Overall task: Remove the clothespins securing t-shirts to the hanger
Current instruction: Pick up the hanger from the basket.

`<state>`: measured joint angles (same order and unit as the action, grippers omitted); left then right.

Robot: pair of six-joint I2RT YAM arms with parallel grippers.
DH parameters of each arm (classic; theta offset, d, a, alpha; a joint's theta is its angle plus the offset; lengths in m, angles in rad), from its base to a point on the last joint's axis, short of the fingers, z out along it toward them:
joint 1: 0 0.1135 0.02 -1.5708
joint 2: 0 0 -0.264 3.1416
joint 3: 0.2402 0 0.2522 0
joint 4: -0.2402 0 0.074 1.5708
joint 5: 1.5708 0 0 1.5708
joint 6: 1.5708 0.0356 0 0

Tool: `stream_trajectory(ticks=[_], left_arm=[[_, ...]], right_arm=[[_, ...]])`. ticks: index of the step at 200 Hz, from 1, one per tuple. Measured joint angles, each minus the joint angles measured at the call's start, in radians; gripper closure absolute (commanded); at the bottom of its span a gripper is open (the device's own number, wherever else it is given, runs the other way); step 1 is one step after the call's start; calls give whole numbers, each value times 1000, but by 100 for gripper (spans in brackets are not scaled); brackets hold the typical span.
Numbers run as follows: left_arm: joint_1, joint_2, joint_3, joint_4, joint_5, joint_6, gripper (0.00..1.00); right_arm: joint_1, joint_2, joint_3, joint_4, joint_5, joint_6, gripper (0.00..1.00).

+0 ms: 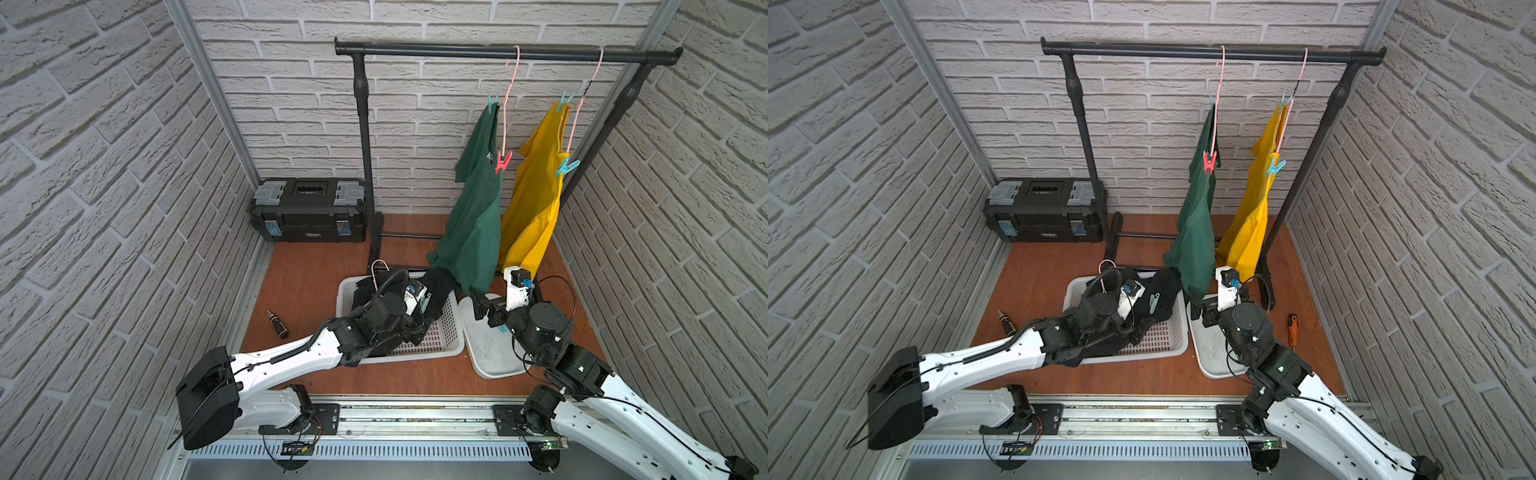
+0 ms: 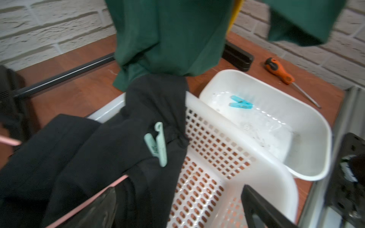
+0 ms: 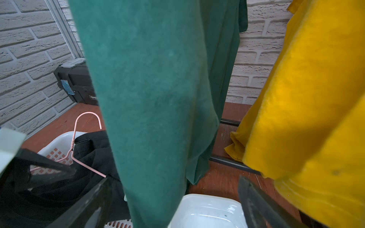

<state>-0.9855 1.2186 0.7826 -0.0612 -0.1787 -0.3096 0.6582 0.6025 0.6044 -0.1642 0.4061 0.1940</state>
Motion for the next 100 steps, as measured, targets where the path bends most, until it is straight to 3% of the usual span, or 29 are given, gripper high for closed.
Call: stream_trajectory(ticks=[36, 100], left_arm=[[121, -9, 99, -172, -36, -18, 2], [273, -36, 164, -325, -16, -164, 2]], right_arm=[[0, 19, 0, 0, -5, -4, 0], [0, 38, 0, 4, -19, 8, 0]])
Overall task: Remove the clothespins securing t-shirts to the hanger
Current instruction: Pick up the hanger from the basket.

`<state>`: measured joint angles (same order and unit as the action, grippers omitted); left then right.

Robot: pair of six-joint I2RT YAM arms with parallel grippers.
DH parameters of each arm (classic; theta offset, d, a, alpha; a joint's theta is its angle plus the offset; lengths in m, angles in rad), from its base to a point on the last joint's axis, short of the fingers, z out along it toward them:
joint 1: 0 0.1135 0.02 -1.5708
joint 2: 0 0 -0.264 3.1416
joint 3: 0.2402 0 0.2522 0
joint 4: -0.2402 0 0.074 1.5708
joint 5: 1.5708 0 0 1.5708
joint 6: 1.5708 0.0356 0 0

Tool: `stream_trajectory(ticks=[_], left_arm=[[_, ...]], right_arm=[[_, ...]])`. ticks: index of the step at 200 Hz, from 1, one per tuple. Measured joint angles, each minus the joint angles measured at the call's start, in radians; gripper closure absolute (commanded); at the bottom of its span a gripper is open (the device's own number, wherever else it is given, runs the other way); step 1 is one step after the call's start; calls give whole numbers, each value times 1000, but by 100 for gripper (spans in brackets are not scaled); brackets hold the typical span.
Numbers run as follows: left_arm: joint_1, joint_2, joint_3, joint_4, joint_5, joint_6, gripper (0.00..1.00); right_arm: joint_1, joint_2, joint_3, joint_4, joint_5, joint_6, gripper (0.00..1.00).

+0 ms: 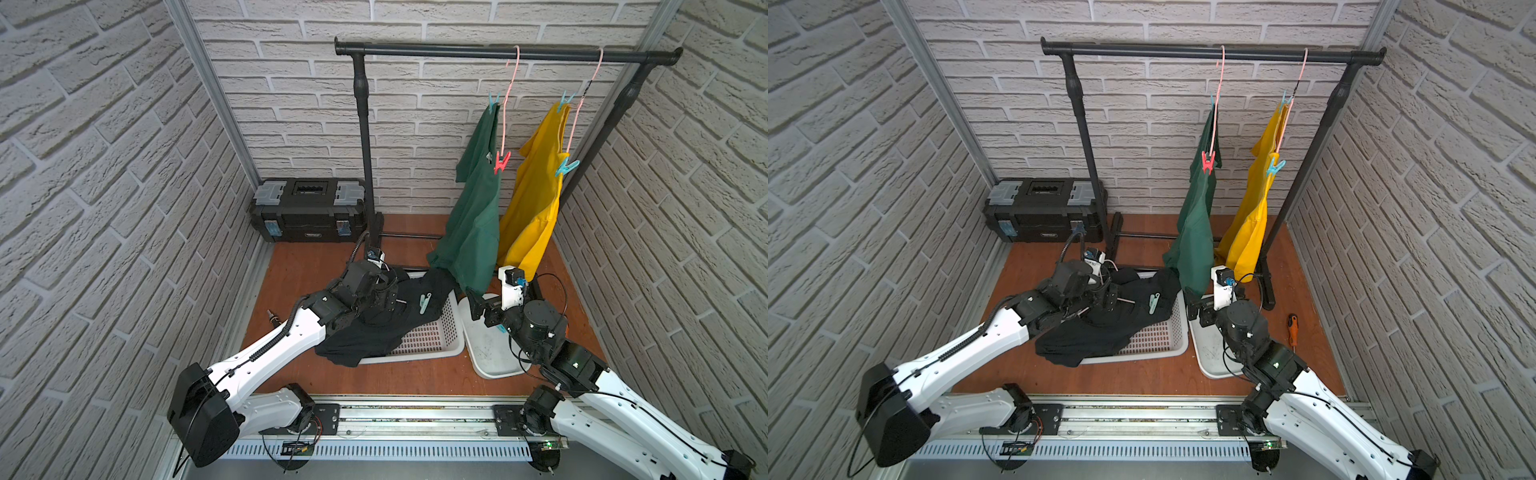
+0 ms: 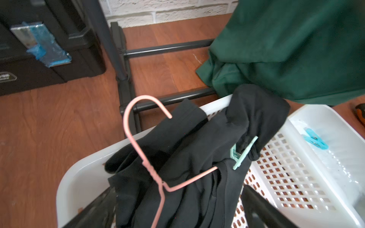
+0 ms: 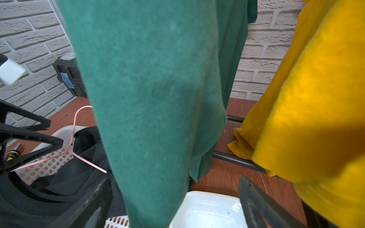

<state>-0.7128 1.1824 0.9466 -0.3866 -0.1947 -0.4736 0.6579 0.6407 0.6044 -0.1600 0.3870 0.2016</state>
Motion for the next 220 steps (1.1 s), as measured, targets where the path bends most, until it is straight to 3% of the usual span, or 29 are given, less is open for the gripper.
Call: stream_trajectory(ticks=[37, 82, 220], left_arm=[[57, 25, 3, -11, 44, -69, 2], [124, 51, 3, 13, 134, -145, 12], [151, 142, 4, 95, 185, -218, 46]], right_arm=[[-1, 49, 0, 8, -26, 5, 0], [-3, 65, 0, 19, -45, 12, 0], [-13, 65, 0, 23, -75, 37, 0]])
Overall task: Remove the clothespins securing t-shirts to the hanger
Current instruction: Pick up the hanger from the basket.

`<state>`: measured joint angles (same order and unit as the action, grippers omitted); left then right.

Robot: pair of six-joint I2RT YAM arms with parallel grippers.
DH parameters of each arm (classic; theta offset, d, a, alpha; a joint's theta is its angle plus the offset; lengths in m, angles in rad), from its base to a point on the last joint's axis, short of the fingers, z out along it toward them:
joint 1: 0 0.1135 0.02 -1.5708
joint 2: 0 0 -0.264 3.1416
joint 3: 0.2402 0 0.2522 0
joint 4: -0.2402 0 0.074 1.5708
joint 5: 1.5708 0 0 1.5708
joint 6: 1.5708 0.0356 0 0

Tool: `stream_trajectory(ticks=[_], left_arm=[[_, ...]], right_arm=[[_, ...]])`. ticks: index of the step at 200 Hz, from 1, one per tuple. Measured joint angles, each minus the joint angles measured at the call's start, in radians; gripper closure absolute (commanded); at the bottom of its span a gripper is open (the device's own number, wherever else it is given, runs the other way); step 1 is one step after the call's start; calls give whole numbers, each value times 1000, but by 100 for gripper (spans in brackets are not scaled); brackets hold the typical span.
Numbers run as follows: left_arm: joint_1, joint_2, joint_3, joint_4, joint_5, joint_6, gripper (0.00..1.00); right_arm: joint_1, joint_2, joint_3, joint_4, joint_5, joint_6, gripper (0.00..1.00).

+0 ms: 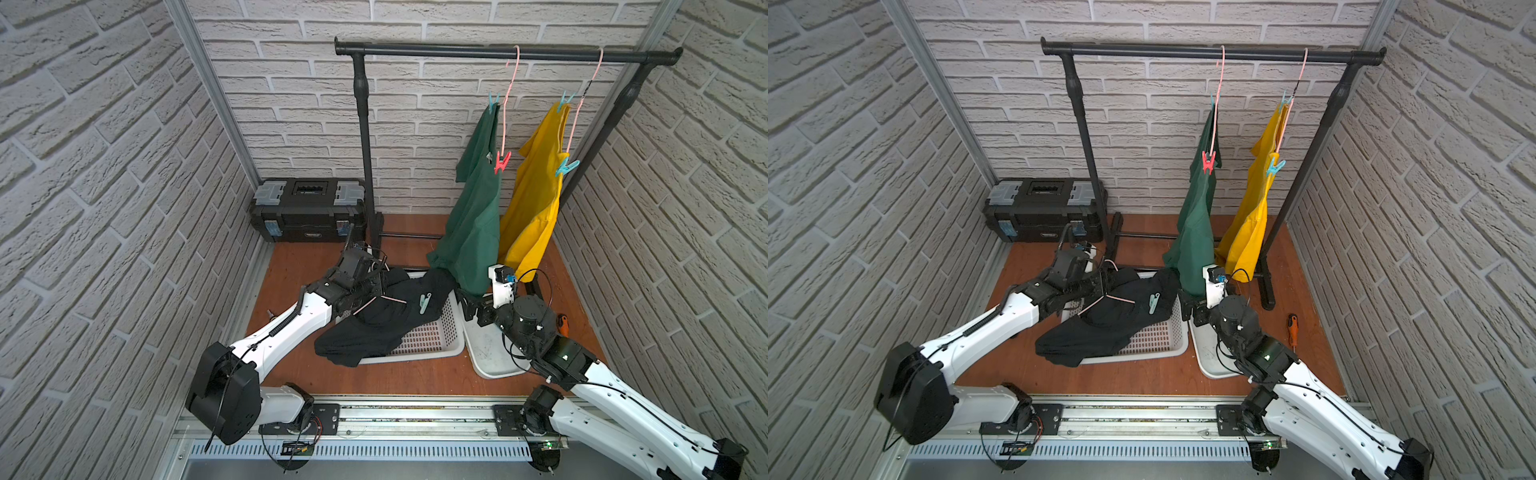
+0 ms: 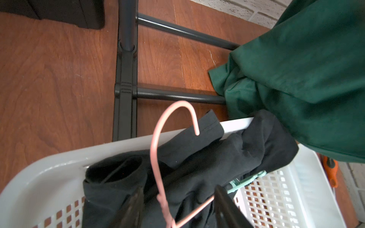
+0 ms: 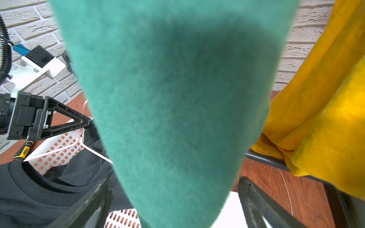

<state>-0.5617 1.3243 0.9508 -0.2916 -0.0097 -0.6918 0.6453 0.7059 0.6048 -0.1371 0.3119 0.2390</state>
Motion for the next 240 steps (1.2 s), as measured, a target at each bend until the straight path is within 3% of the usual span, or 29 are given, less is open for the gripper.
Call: stream_trajectory(ticks=[48, 89, 124, 174, 240], left_arm=[[6, 31, 0, 16, 0, -1, 49], [10, 33, -4, 43, 4, -2, 69], [13, 36, -13, 83, 17, -2, 72], [17, 43, -13, 97, 29, 6, 100], [18, 20, -13, 99, 59, 64, 100]], right_arm=[[0, -3, 0, 0, -3, 10, 0], [0, -3, 0, 0, -4, 13, 0], [-2, -3, 0, 0, -7, 13, 0], [-2, -14, 0, -1, -18, 16, 0], [-4, -41, 0, -44, -91, 11, 0]])
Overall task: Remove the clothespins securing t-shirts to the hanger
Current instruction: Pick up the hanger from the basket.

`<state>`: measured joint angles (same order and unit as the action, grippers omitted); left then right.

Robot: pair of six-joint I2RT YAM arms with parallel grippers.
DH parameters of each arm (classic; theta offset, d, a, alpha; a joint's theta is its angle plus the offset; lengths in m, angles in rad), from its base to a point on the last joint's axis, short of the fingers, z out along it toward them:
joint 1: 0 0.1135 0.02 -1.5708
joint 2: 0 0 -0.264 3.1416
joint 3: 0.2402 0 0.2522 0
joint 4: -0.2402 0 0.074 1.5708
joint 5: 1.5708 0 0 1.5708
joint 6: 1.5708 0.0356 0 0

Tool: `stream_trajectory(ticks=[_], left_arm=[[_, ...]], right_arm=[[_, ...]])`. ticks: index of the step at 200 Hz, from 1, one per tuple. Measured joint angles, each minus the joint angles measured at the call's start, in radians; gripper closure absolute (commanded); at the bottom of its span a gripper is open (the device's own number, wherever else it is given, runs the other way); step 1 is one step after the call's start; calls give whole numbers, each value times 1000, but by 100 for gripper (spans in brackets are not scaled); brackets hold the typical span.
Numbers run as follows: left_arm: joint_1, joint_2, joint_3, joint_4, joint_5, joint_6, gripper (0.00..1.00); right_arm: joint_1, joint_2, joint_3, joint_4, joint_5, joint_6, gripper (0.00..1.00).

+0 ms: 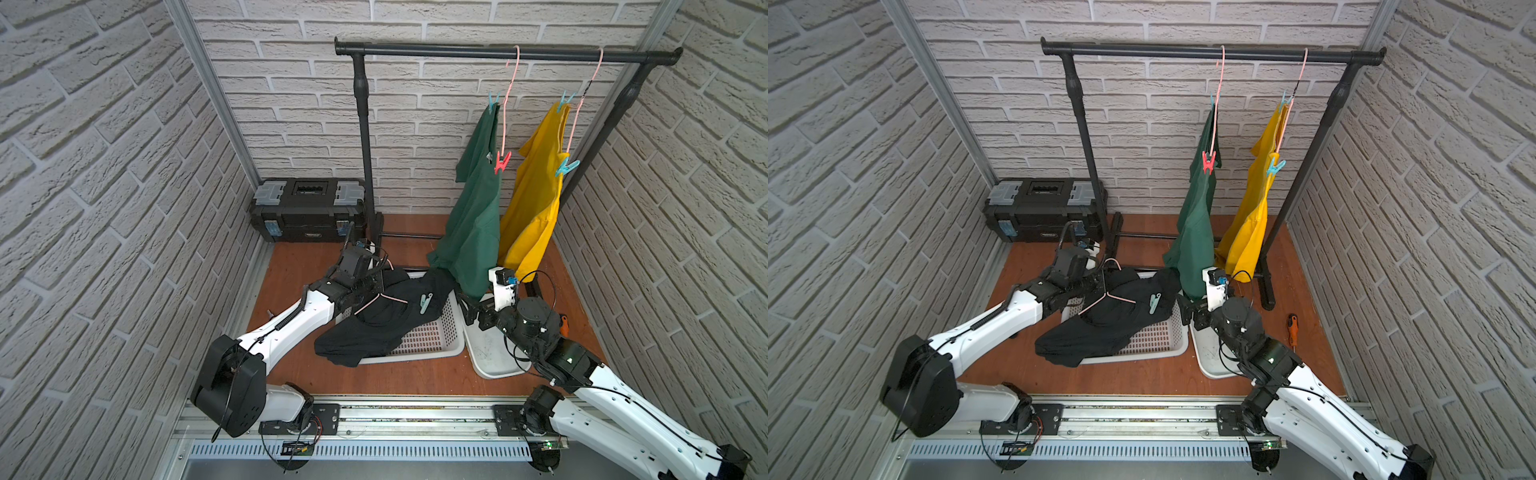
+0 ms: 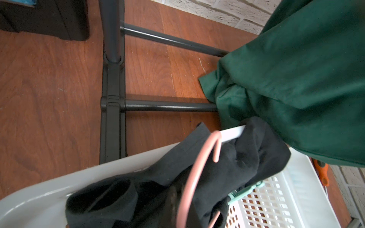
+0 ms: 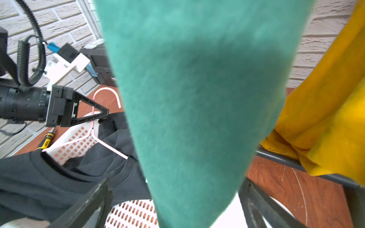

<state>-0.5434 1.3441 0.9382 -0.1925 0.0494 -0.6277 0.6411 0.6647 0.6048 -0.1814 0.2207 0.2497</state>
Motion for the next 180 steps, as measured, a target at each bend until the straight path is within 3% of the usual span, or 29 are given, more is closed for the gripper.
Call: stream_trajectory(ticks=[32, 98, 180], left_arm=[[0, -48, 2, -3, 19, 47, 100], [0, -178, 3, -17, 107, 220, 100], [0, -364, 3, -98, 212, 465, 100]], right_arm=[[-2, -24, 0, -45, -97, -3, 0], [-3, 16, 0, -70, -428, -29, 2], [-3, 92, 13, -107, -599, -115, 0]])
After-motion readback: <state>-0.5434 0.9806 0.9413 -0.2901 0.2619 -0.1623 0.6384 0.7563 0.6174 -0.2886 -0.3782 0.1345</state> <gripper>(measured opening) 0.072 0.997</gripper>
